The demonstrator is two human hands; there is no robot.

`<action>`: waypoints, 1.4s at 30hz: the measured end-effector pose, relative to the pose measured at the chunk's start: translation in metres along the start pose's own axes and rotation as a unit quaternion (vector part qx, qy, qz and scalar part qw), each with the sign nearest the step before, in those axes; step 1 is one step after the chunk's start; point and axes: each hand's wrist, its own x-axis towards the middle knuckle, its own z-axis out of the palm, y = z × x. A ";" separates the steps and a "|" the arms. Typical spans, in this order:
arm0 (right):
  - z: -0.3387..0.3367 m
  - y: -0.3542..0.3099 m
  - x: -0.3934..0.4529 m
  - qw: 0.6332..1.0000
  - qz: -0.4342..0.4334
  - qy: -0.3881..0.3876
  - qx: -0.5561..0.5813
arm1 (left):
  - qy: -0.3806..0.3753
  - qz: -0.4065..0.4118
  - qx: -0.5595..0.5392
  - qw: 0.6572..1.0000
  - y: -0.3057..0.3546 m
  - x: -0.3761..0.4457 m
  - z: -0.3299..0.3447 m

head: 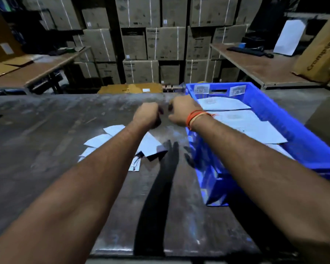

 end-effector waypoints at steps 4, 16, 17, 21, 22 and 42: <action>0.086 -0.046 0.006 0.995 0.005 -0.103 0.003 | -0.064 0.021 0.014 0.998 -0.057 -0.020 0.033; 0.177 -0.064 -0.006 0.980 0.122 0.076 0.139 | -0.012 -0.004 -0.162 0.987 -0.148 -0.051 0.093; 0.167 -0.062 -0.012 0.958 0.143 0.125 0.216 | 0.017 -0.007 -0.203 0.979 -0.149 -0.054 0.092; 0.131 -0.049 -0.043 0.830 0.198 0.253 0.456 | 0.056 -0.088 -0.449 0.888 -0.146 -0.074 0.085; 0.132 -0.044 -0.048 0.793 0.213 0.262 0.507 | 0.037 -0.103 -0.501 0.859 -0.144 -0.082 0.084; 0.226 -0.049 -0.143 0.998 0.004 -0.062 0.018 | 0.055 0.024 -0.017 0.998 -0.099 -0.196 0.145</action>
